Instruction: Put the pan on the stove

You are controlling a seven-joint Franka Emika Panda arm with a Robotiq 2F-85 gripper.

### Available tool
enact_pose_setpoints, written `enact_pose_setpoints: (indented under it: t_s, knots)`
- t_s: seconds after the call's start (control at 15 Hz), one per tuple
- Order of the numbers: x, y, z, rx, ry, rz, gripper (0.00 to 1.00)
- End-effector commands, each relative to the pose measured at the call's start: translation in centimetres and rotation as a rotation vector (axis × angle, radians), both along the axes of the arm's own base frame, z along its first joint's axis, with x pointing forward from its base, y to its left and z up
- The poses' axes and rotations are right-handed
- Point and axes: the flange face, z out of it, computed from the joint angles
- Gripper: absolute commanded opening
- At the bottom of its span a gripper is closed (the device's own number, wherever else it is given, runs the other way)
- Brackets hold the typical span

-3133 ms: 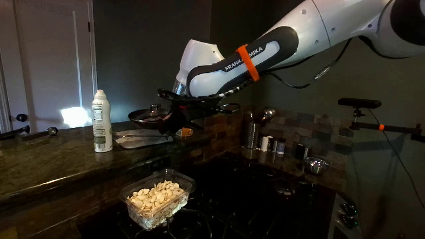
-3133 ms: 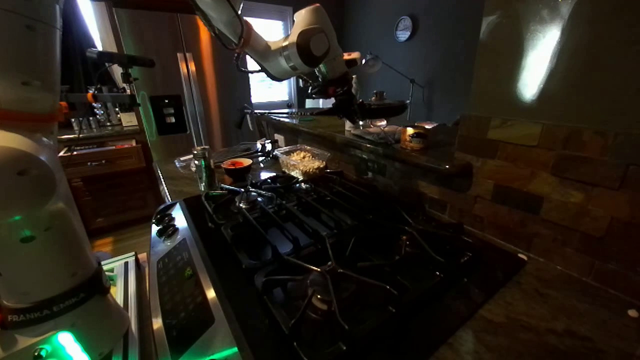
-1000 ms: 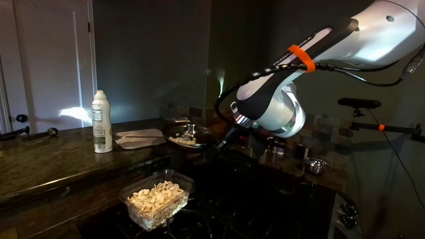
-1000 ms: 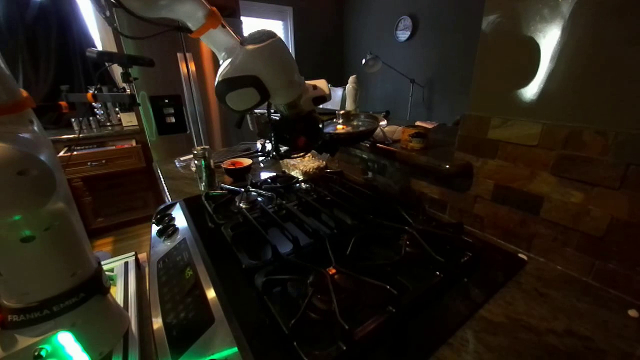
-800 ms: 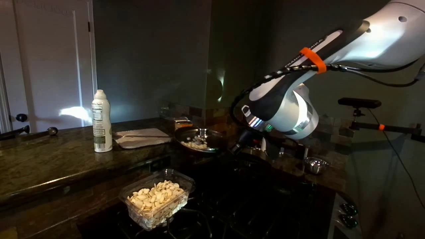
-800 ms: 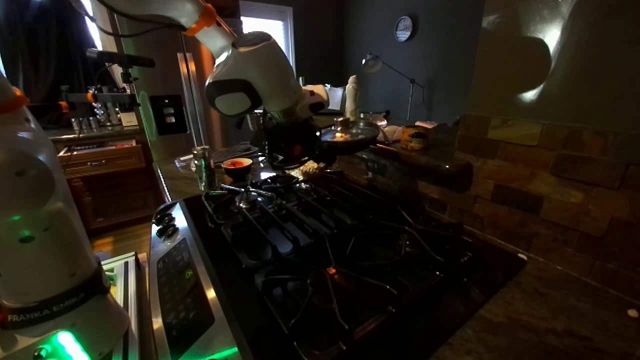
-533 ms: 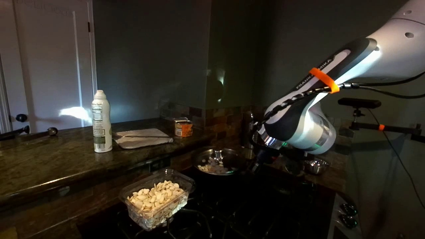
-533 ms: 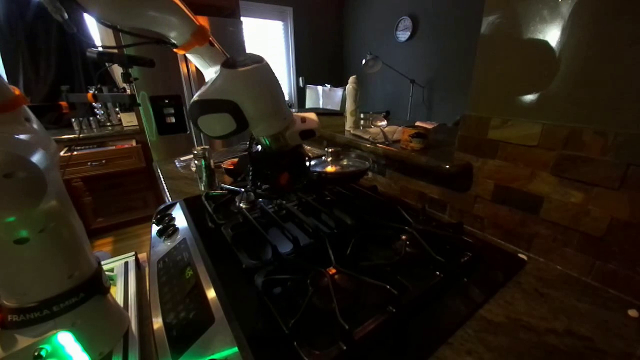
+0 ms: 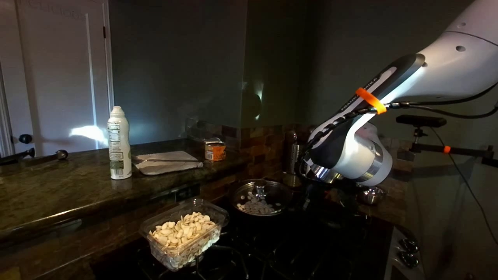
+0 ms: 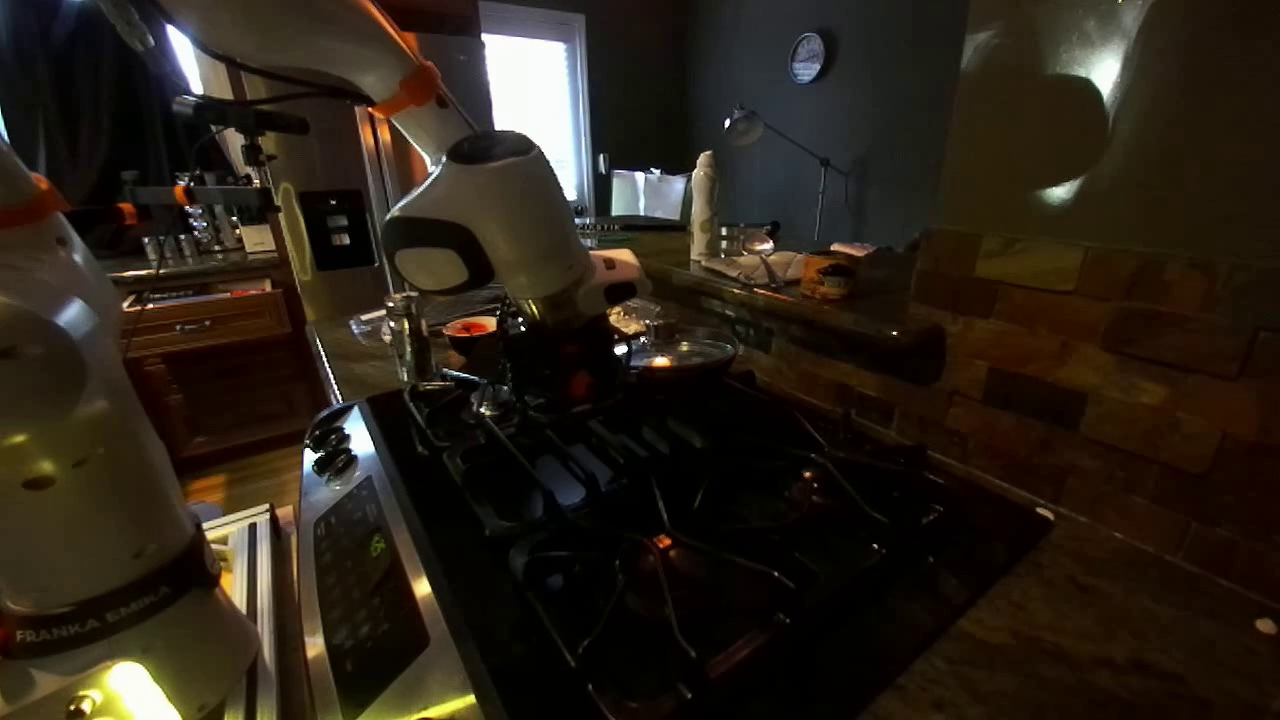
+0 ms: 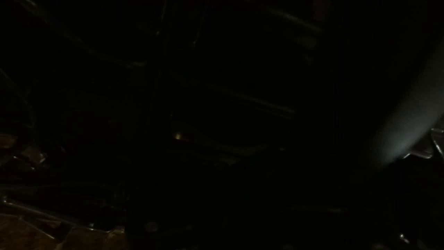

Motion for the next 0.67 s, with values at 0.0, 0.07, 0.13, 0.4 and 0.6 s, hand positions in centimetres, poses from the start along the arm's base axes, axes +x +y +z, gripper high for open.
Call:
enact_pose_setpoints:
  t_s: [0.0, 0.07, 0.13, 0.4, 0.6]
  knots:
    - [-0.3, 0.3, 1.1, 0.038, -0.055, 0.002, 0.0]
    - [-0.1, 0.2, -0.1, 0.014, -0.011, 0.006, 0.0]
    - [-0.2, 0.3, -0.1, 0.019, -0.012, 0.004, 0.0]
    - [0.0, 0.3, -0.3, 0.021, -0.008, 0.003, 0.0]
    - [1.1, 0.7, -1.3, 0.029, 0.019, 0.022, 0.0]
